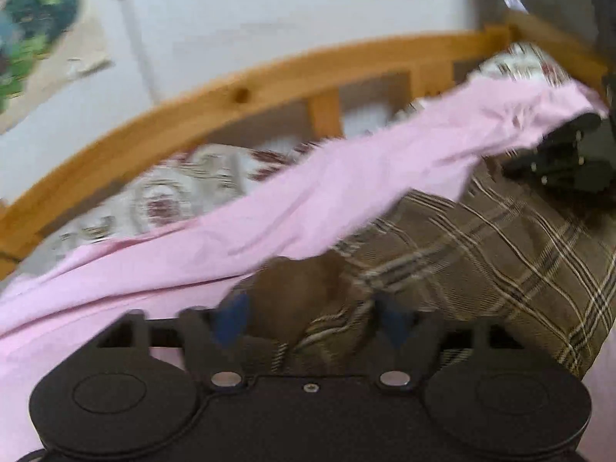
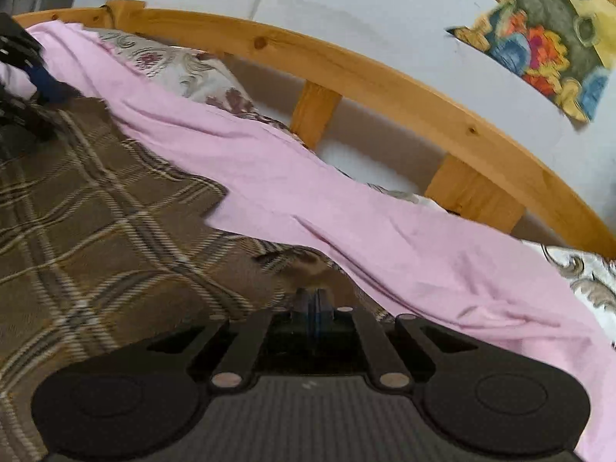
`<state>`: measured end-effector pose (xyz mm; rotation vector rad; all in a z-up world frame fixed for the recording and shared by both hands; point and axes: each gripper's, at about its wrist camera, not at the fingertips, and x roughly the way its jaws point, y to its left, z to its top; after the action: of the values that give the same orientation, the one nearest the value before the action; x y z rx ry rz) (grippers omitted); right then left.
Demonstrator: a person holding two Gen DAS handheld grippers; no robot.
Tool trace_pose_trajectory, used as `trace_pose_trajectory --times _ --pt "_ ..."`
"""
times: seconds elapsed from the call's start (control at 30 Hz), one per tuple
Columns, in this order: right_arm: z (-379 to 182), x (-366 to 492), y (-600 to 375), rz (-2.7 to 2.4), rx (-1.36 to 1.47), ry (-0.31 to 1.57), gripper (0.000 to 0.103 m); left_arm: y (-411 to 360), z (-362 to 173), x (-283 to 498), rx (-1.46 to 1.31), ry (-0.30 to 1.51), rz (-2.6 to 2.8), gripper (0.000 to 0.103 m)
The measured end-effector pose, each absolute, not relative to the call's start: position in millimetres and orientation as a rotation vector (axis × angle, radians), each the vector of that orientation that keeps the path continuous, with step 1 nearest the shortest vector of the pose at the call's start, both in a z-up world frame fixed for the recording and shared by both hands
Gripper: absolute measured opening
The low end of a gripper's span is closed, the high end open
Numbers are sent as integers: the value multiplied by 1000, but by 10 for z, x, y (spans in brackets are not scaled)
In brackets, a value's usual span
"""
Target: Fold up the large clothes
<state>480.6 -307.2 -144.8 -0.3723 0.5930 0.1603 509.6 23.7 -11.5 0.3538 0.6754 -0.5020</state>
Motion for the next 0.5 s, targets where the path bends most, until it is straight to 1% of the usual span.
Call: trace_pose_trajectory --times 0.03,0.1,0.17,0.23,0.27,0.3,0.33,0.37,0.4,0.43,0.47,0.5 --pt "-1444 4817 -3111 157 -351 598 2 345 -90 5057 331 673 -486 84" --pt "-1419 4796 -3175 167 -304 588 3 483 -129 5046 306 695 -459 85" --pt "-1375 4748 -3208 169 -299 573 11 585 -188 4995 291 707 -458 85" --pt "-1322 4661 -3237 170 -297 552 42 632 -254 4975 282 708 -448 84" --pt "-1285 4605 -3262 174 -290 537 49 631 -296 4994 281 720 -435 83" --pt "-1239 4545 -3290 176 -278 521 59 630 -325 5023 278 731 -434 75" --pt "-1184 4475 -3332 176 -260 501 64 621 -354 5053 267 741 -444 60" --pt "-1125 4396 -3383 174 -237 483 67 609 -371 5083 252 751 -454 50" --pt "-1080 4319 -3450 162 -211 471 73 602 -386 5129 225 766 -462 32" --pt "-1038 4260 -3518 151 -186 467 79 601 -393 5172 181 785 -472 26" --pt "-1016 4204 -3582 145 -162 466 81 607 -388 5186 152 788 -471 25" --pt "-991 4110 -3725 131 -120 472 84 622 -373 5195 128 777 -463 20"
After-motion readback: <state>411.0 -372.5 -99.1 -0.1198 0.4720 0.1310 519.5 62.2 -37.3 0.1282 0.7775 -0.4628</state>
